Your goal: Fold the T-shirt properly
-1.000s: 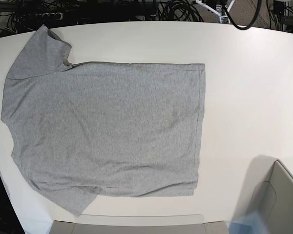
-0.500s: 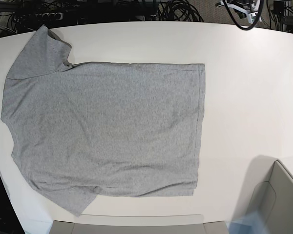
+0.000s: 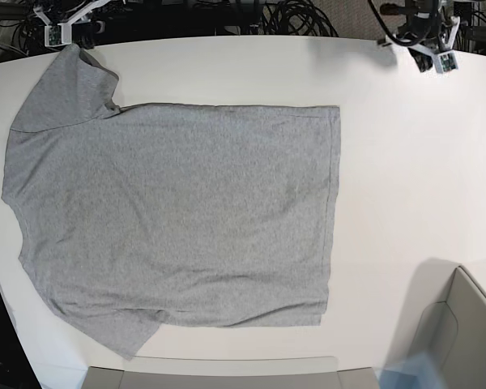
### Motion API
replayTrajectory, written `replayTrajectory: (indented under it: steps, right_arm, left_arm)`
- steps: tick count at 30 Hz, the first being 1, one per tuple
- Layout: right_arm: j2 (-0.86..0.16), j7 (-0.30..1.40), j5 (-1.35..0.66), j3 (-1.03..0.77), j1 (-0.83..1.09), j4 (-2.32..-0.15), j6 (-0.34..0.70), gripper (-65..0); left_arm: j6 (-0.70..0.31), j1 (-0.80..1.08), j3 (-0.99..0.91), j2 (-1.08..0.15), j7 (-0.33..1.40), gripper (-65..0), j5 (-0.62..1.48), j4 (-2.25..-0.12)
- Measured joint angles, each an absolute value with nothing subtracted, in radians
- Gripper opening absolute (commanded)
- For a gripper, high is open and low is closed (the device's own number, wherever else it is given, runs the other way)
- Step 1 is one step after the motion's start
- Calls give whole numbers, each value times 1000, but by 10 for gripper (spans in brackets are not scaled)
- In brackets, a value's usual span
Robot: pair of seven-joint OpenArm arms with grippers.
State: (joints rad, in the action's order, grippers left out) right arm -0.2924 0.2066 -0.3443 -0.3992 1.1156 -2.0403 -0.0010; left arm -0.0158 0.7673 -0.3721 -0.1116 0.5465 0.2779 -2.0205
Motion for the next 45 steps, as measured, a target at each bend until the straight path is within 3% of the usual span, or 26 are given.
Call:
replayTrajectory:
  steps: [4, 6, 13, 16, 22, 30, 35, 39, 42, 45]
  right_arm:
    - [-291, 277, -345, -400, 1034, -2055, 1, -646]
    - [-292, 293, -345, -400, 1002, -2054, -1, -646]
    - [-296, 307, -345, -400, 923, -2054, 2, -645]
    - [-296, 310, -347, -399, 902, -2054, 7, -645]
    - [-295, 345, -489, -400, 849, -2054, 4, -632]
    - [-262, 446, -576, -443, 788, -2054, 4, -496]
    - [-278, 449, -573, -447, 785, -2054, 8, -494]
    - [-272, 451, -573, -448, 784, -2054, 88, -494]
    - [-268, 453, -573, -449, 785, -2054, 90, -494]
    - [-252, 455, -573, -449, 785, -2054, 91, -494]
  left_arm:
    - [-17, 648, -368, -101, 623, -608, 278, -2022]
    - [-75, 605, -368, -86, 624, -607, 277, -2024]
    - [-447, 477, -376, -78, 628, -609, 263, -2028]
    - [-538, 426, -376, -78, 627, -609, 264, -2028]
    - [-548, 398, -375, -78, 627, -608, 263, -2028]
    - [-548, 335, -371, -83, 522, -607, 263, -2028]
    - [-552, 247, -369, -104, 503, -608, 262, -2028]
    - [-593, 178, -369, -104, 500, -607, 258, -2028]
    - [-602, 101, -368, -103, 539, -606, 256, -2028]
    - [-523, -3, -368, -93, 630, -597, 260, -2027]
